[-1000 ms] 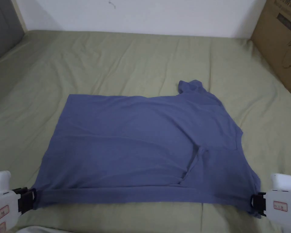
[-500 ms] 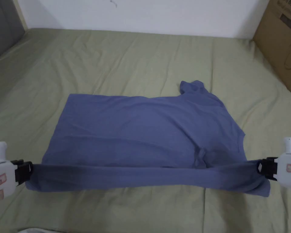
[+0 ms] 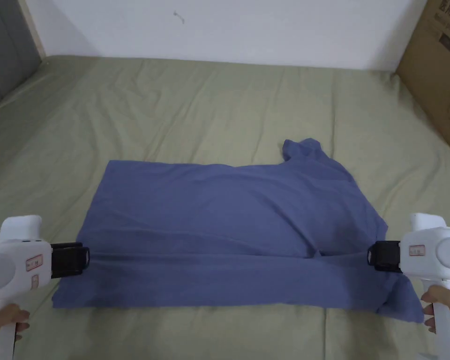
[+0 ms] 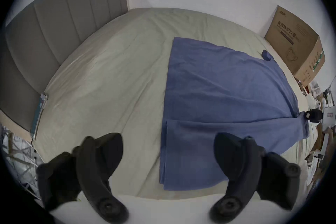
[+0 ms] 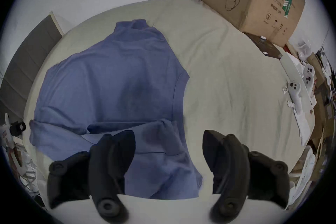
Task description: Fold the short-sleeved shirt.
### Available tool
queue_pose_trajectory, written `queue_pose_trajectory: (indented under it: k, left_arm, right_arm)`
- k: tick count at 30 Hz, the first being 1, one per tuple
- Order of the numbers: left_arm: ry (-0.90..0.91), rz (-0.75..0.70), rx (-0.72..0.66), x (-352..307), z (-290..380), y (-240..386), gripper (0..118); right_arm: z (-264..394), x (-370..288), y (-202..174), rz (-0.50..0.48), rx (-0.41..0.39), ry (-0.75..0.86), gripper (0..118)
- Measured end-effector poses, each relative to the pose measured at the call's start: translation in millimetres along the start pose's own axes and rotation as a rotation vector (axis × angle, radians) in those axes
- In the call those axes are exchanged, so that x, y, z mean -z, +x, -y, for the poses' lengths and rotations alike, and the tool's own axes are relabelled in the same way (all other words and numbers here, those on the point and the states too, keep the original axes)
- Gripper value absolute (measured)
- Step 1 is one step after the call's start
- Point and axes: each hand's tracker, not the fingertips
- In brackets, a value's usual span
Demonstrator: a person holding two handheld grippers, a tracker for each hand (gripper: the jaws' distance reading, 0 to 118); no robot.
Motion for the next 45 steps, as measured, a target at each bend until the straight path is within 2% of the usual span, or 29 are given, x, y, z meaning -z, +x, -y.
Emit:
queue_pose_trajectory:
  k: [3, 4, 5, 6, 7, 8, 10, 14, 15, 16, 17, 18, 19, 22, 23, 24, 25, 26, 28, 32, 34, 35, 38, 39, 40, 41, 42, 43, 45]
  left_arm:
    - [0.011, 0.012, -0.011, -19, 6, -8, 105]
    - [0.025, 0.031, -0.028, -27, 11, -11, 104]
    - [0.035, 0.042, -0.046, -34, 17, -13, 95]
    - [0.033, 0.065, -0.063, -41, 21, -13, 76]
    - [0.031, 0.077, -0.073, -45, 28, -15, 46]
    - [0.025, 0.067, -0.080, -46, 37, -15, 2]
    - [0.030, 0.026, -0.072, -48, 51, -13, 0]
    - [0.003, 0.086, -0.116, -43, 68, -15, 1]
    - [0.019, 0.078, -0.118, -42, 68, -14, 11]
    - [0.021, 0.075, -0.125, -39, 66, -14, 37]
    - [0.008, 0.070, -0.126, -34, 62, -15, 81]
    - [-0.008, 0.072, -0.130, -30, 58, -13, 100]
    - [-0.015, 0.069, -0.130, -23, 56, -12, 104]
    - [-0.041, 0.038, -0.094, -7, 50, -8, 93]
    - [-0.061, 0.032, -0.089, 0, 51, -8, 68]
    - [-0.066, 0.035, -0.084, 6, 53, -10, 24]
    - [-0.084, 0.034, -0.083, 12, 55, -11, 1]
    - [-0.128, 0.023, -0.094, 16, 57, -7, 1]
    - [-0.097, 0.015, -0.070, 16, 60, -4, 1]
    - [-0.088, 0.013, -0.054, 11, 56, -5, 1]
    - [-0.086, 0.019, -0.062, 4, 54, -5, 1]
    - [-0.083, 0.022, -0.061, 2, 54, -7, 1]
    - [-0.079, 0.021, -0.046, -3, 51, -4, 1]
    - [-0.080, 0.018, -0.033, -4, 51, -4, 1]
    - [-0.080, 0.014, -0.022, -5, 51, -5, 1]
    - [-0.084, 0.013, -0.015, -6, 51, -7, 1]
    - [-0.083, 0.013, -0.014, -9, 48, -1, 1]
    - [-0.077, 0.011, -0.007, -12, 48, -2, 1]
    - [-0.074, 0.010, 0.005, -16, 47, -4, 1]
  right_arm:
    - [6, -19, 5, -0.009, 0.009, 0.022, 78]
    - [9, -29, 7, -0.006, 0.007, 0.051, 74]
    - [14, -35, 7, -0.003, -0.001, 0.071, 60]
    - [19, -40, 7, 0.001, -0.007, 0.076, 40]
    - [25, -43, 7, -0.001, -0.006, 0.078, 11]
    - [32, -43, 8, -0.014, -0.007, 0.076, 0]
    - [45, -39, 10, -0.042, -0.006, 0.025, 0]
    - [67, -37, 13, -0.045, 0.061, 0.024, 0]
    - [70, -38, 14, -0.049, 0.066, 0.022, 0]
    - [73, -40, 13, -0.050, 0.066, 0.020, 0]
    - [75, -40, 12, -0.044, 0.063, 0.020, 0]
    - [76, -41, 12, -0.038, 0.059, 0.019, 0]
    - [77, -42, 13, -0.033, 0.052, 0.018, 0]
    - [80, -45, 15, -0.030, 0.055, 0.021, 0]
    - [81, -46, 15, -0.036, 0.064, 0.021, 0]
    - [82, -47, 16, -0.037, 0.070, 0.022, 0]
    - [83, -47, 17, -0.037, 0.074, 0.020, 0]
    - [85, -48, 17, -0.037, 0.076, 0.017, 0]
    - [86, -49, 17, -0.032, 0.079, 0.015, 0]
    - [82, -50, 18, -0.011, 0.071, 0.037, 14]
    - [76, -45, 20, -0.008, 0.070, 0.039, 54]
    - [74, -40, 22, -0.008, 0.071, 0.044, 64]
    - [66, -13, 30, -0.003, 0.085, -0.007, 62]
    - [67, -3, 31, -0.021, 0.081, -0.044, 52]
    - [69, 5, 30, -0.028, 0.072, -0.077, 17]
    - [72, 7, 29, -0.013, 0.070, -0.115, 1]
    - [74, 4, 26, -0.018, 0.072, -0.083, 1]
    - [76, -3, 26, -0.001, 0.037, -0.040, 1]
    - [74, -8, 31, -0.012, 0.061, -0.037, 1]
